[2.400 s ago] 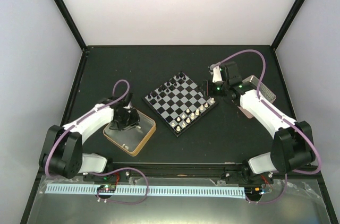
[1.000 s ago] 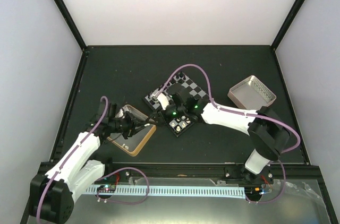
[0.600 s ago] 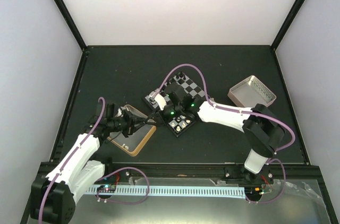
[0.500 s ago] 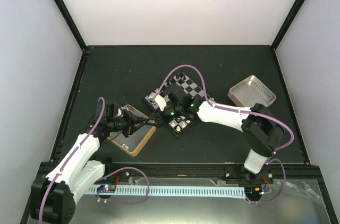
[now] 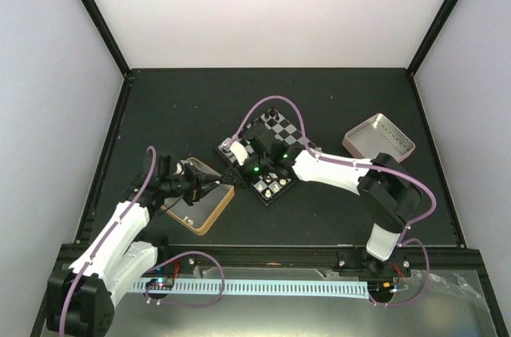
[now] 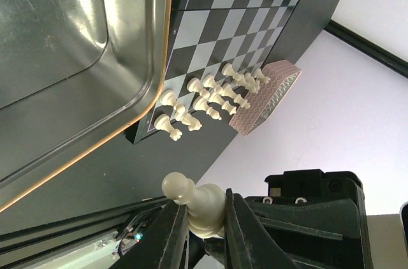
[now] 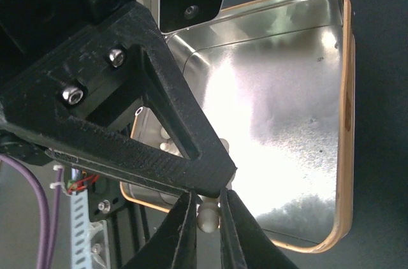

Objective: Set up the chess pieces on the board
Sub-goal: Pick up the chess piece from the storage box.

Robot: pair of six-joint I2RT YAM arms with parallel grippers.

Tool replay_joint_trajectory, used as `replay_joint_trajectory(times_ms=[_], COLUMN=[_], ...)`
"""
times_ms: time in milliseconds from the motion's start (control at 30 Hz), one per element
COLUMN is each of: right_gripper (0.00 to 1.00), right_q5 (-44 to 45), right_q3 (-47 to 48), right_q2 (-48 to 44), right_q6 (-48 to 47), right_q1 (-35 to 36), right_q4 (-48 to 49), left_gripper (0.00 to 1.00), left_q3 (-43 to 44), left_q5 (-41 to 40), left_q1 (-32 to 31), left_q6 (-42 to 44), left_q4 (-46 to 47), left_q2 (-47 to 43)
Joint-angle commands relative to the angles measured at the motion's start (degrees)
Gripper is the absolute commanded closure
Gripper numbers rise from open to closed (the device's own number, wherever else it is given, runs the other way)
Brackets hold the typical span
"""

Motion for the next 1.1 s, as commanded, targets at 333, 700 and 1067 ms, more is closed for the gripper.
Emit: replay_joint_trajectory(times_ms=[333, 700, 1067], right_gripper=[0.99, 0.99, 0.99], right_q5=[-0.21, -4.44, -10.30], right_q3=[3.60, 5.28, 2.74], right_q2=[2.92, 3.29, -2.67], right_q6=[-0.89, -1.32, 4.46], right_q1=[0.54, 0.58, -1.58], right_q4=[0.53, 1.27, 8.04], left_gripper=[0.65, 0.40, 0.37], left_q3=[-0.01, -4.73, -5.95], left_q5=[-3.18, -1.95, 0.50], left_q1=[1.62, 6.25, 8.84], left_q6=[3.66, -2.19, -7.61], left_q4=[-2.99, 5.88, 22.62], left_q2=[0.60, -3.82, -11.91])
